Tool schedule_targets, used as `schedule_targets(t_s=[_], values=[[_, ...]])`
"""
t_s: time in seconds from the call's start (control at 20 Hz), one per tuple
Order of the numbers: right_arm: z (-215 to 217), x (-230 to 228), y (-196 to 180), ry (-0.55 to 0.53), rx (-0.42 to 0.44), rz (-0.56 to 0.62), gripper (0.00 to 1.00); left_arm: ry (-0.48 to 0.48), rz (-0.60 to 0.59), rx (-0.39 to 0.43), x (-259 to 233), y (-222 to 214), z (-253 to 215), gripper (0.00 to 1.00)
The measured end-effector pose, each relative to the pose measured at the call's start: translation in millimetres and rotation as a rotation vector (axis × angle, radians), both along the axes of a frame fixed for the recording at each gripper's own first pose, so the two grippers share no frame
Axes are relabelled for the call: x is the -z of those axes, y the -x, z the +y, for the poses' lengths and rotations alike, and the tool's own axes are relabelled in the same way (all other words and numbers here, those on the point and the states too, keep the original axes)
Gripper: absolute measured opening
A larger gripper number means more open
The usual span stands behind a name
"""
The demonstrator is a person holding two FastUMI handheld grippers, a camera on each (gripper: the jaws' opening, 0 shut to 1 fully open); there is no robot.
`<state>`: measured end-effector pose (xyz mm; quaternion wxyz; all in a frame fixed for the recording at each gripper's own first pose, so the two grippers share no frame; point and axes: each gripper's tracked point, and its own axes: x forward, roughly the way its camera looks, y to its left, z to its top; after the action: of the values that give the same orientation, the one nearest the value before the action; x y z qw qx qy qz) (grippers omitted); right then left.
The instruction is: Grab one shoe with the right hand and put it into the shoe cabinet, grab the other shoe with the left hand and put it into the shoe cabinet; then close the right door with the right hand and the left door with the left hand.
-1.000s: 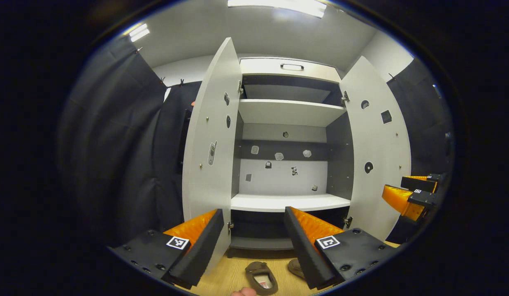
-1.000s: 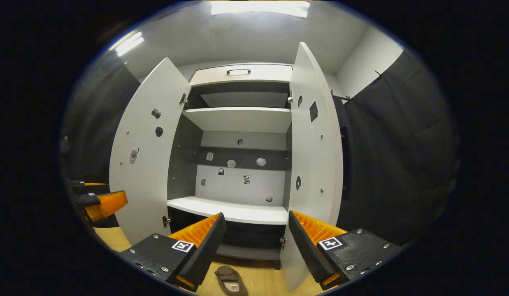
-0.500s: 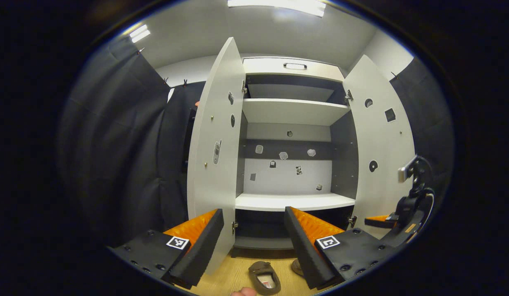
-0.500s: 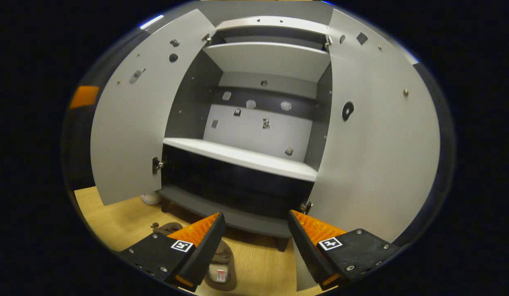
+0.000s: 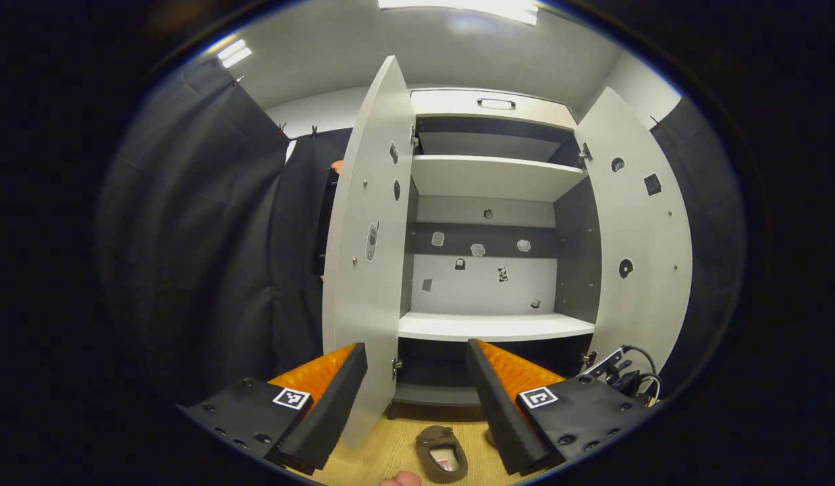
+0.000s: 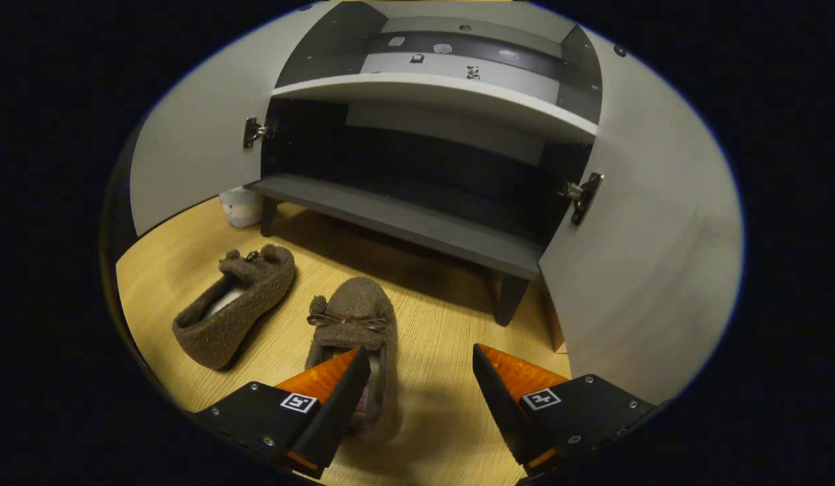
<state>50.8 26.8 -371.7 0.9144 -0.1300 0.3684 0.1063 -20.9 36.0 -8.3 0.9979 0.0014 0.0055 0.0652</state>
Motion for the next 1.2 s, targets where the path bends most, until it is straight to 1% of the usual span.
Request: schedule_targets(t_s=[0.1,0.15,0.2,0.25,0.3,0.35,0.4,0.45,0.5,0.55,0.6,0.65,0.7,0.75,0.8,0.9,0.95,1.0,1.1,1.15,1.2], values=[[1,18,-5,0.012,-0.002,0.032,0.94,0.0,0.001,-0.008,-1,1,2,0.96],[3,23,-10,0.011,0.003,0.037,0.94,0.0,0.003,-0.014,1,3,4,0.99],[7,26,-15,-0.01,0.007,0.04,0.94,0.001,0.005,-0.019,1,4,6,0.96],[14,32,-22,-0.039,0.012,0.036,0.94,0.002,0.01,-0.024,3,4,7,0.96],[18,36,-28,-0.062,0.015,0.034,0.93,0.003,0.014,-0.027,3,4,9,0.99],[22,43,-32,-0.077,0.017,0.043,0.9,0.003,0.018,-0.033,5,5,10,0.99],[25,49,-32,-0.095,0.015,0.06,0.82,0.002,0.021,-0.038,5,5,11,0.99],[27,56,-28,-0.107,0.017,0.091,0.78,0.0,0.022,-0.043,5,8,13,0.97],[30,60,-26,-0.126,0.011,0.119,0.68,-0.002,0.02,-0.046,4,9,14,0.96],[35,61,-27,-0.162,0.009,0.127,0.63,-0.004,0.018,-0.047,4,10,13,0.96],[37,61,-29,-0.169,0.024,0.129,0.48,-0.006,0.016,-0.048,3,12,13,0.96],[31,61,-32,-0.146,0.044,0.108,0.38,-0.007,0.014,-0.048,3,12,14,0.96],[23,54,-32,-0.115,0.062,0.082,0.13,-0.009,0.014,-0.048,3,13,13,0.96],[19,45,-35,-0.101,0.069,0.039,0.09,-0.01,0.014,-0.047,4,14,14,0.96],[20,35,-36,-0.106,0.072,0.001,0.06,-0.009,0.015,-0.043,4,14,13,0.96],[20,3,-33,-0.138,0.1,-0.06,0.06,-0.005,0.017,-0.026,5,13,9,0.96],[19,-16,-30,-0.156,0.123,-0.091,0.06,-0.003,0.015,-0.016,5,13,6,0.96],[17,-37,-27,-0.158,0.15,-0.123,0.06,0.001,0.012,-0.006,4,12,3,0.94],[10,-79,-21,-0.145,0.198,-0.186,0.06,0.013,0.007,0.022,6,9,-5,0.99],[7,-102,-20,-0.149,0.214,-0.215,0.06,0.017,0.008,0.036,7,8,-9,0.96],[6,-126,-19,-0.161,0.228,-0.237,0.06,0.018,0.009,0.051,9,8,-13,0.96]])
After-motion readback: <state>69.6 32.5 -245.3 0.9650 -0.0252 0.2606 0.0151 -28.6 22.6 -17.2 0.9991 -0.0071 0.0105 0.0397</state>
